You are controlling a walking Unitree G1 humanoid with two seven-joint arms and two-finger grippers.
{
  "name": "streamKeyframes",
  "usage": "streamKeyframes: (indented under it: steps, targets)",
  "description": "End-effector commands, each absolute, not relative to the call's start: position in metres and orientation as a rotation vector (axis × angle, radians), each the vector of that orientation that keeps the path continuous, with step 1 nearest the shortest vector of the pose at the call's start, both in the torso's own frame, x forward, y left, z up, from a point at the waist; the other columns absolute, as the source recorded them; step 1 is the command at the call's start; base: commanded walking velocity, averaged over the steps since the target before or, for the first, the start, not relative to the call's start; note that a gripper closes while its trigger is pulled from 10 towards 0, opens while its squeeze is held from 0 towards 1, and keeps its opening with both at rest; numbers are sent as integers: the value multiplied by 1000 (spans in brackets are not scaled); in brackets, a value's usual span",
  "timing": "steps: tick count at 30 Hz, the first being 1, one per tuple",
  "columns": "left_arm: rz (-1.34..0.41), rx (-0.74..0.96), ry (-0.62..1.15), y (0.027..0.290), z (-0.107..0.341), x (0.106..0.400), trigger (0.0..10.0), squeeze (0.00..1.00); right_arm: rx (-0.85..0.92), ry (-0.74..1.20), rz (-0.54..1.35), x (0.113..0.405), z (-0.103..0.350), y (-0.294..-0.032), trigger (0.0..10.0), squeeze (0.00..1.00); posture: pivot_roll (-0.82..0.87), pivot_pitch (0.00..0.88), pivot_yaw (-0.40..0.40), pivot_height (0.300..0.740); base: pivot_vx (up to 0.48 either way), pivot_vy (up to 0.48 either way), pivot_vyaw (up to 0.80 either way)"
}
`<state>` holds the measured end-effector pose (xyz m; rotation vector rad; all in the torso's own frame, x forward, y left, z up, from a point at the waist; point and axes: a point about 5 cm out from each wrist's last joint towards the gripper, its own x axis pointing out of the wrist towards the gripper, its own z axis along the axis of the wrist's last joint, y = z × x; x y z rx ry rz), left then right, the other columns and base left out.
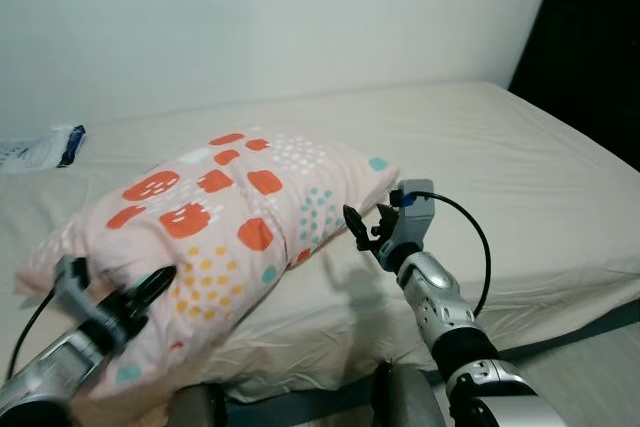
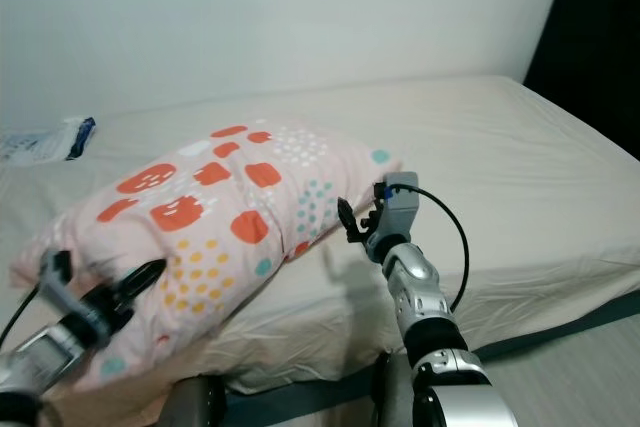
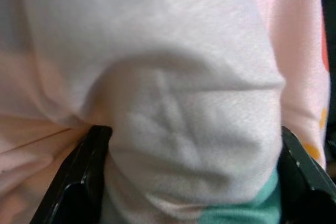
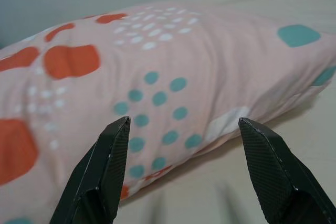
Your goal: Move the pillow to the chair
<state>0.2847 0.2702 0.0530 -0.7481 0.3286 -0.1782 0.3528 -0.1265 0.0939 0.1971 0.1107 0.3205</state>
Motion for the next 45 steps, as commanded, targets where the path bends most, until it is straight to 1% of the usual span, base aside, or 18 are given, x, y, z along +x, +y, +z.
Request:
streamKeyframes:
  steps: [1,3,4,9,18,22,27,28,30,31,32,33,34,35,36,42,44,45]
  targets:
    - [-191,-752,355,259,50,288,4471,0,195,119,320,353,94,-127,10000,0,29,0,-48,535,0,0,0]
    - [-191,-752,355,259,50,288,4471,0,195,119,320,353,94,-127,10000,0,29,0,-48,535,0,0,0]
    - [-196,-759,365,256,50,289,0,0,194,119,318,353,94,-127,10000,0,27,0,-45,535,0,0,0]
    - [-290,-674,464,227,44,288,0,0,193,119,319,352,93,-126,10000,0,31,0,-44,535,0,0,0]
    - [-385,-630,519,212,40,285,0,0,193,116,322,353,94,-124,10000,0,30,0,-43,535,0,0,0]
    - [-636,-580,636,208,45,269,0,0,192,113,320,354,95,-125,10000,0,33,0,-43,535,0,0,0]
    - [-794,-510,714,211,48,255,0,0,191,114,321,354,94,-124,10000,0,36,0,-44,535,0,0,0]
    - [-878,-416,784,219,49,245,0,196,191,114,321,354,95,-124,10000,0,37,0,-42,535,0,0,0]
    - [-878,-416,784,219,49,245,0,196,191,114,321,354,95,-124,10000,0,37,0,-42,535,0,0,0]
    - [-951,-316,863,229,51,235,0,431,191,113,320,354,95,-124,10000,0,37,0,-41,535,0,0,0]
    - [-964,-171,963,249,52,227,0,376,191,111,317,355,96,-125,10000,0,37,0,-39,535,0,0,0]
    - [-964,-171,963,249,52,227,0,376,191,111,317,355,96,-125,10000,0,37,0,-39,535,0,0,0]
    - [-951,-43,1042,269,53,222,0,294,191,108,314,355,97,-127,10000,0,37,0,-39,535,0,0,0]
    - [-920,40,1086,284,56,221,0,0,191,104,311,356,98,-128,10000,0,38,0,-39,535,0,0,0]
    - [-867,122,1105,300,61,223,0,0,191,101,307,357,99,-129,10000,0,40,0,-39,535,0,0,0]
    - [-744,260,1124,325,73,230,0,0,187,94,297,359,102,-133,10000,0,43,0,-42,535,0,0,0]
    - [-686,353,1161,337,80,231,0,0,184,90,289,361,104,-136,10000,0,44,0,-43,535,0,0,0]
    - [-624,476,1204,350,87,231,0,0,182,85,280,363,106,-139,10000,0,45,0,-43,535,0,0,0]
